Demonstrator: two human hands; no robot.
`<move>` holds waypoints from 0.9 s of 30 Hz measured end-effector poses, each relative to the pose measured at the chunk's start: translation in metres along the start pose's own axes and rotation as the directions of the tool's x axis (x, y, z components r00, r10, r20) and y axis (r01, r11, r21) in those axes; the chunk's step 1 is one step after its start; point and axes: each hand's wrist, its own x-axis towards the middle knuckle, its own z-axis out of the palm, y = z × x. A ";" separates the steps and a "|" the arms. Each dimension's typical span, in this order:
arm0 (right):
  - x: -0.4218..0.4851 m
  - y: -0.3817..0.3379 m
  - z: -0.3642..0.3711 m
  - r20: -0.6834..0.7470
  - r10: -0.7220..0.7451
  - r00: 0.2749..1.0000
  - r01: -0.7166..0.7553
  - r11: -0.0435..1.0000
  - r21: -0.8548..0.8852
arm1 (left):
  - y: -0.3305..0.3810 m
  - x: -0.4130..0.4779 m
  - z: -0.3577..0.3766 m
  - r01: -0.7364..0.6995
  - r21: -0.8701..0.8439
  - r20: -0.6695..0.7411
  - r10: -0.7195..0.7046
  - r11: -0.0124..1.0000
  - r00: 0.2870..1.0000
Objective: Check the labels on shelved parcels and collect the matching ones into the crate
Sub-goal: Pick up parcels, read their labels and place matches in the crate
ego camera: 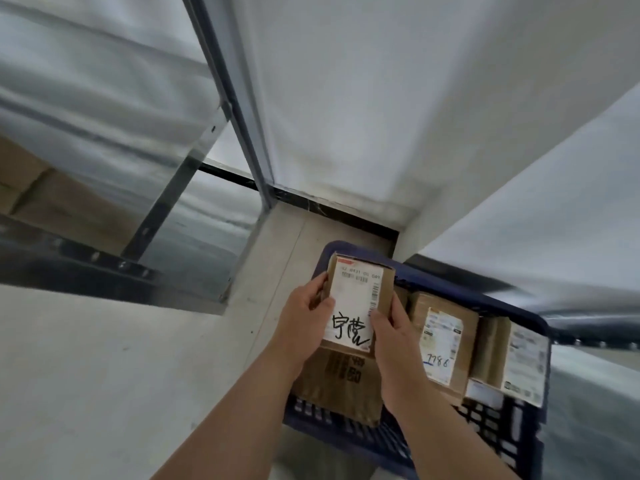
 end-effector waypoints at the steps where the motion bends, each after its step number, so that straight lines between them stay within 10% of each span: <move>1: 0.009 0.005 0.002 -0.003 0.024 1.000 -0.024 0.999 -0.027 | -0.009 0.012 0.001 -0.032 0.108 -0.020 0.035 0.994 0.999; 5: 0.040 0.021 0.008 -0.014 0.071 0.997 -0.072 0.994 -0.086 | -0.040 0.051 0.008 -0.067 0.524 -0.120 0.151 0.849 0.981; 16: 0.085 0.025 0.011 0.069 0.099 0.993 -0.089 0.986 -0.144 | -0.043 0.075 0.024 -0.071 0.845 -0.084 0.263 0.529 0.961; 27: -0.012 -0.088 -0.036 0.064 -0.095 0.993 0.110 0.945 -0.308 | 0.060 -0.006 0.000 -0.054 0.480 -0.125 0.129 0.876 0.984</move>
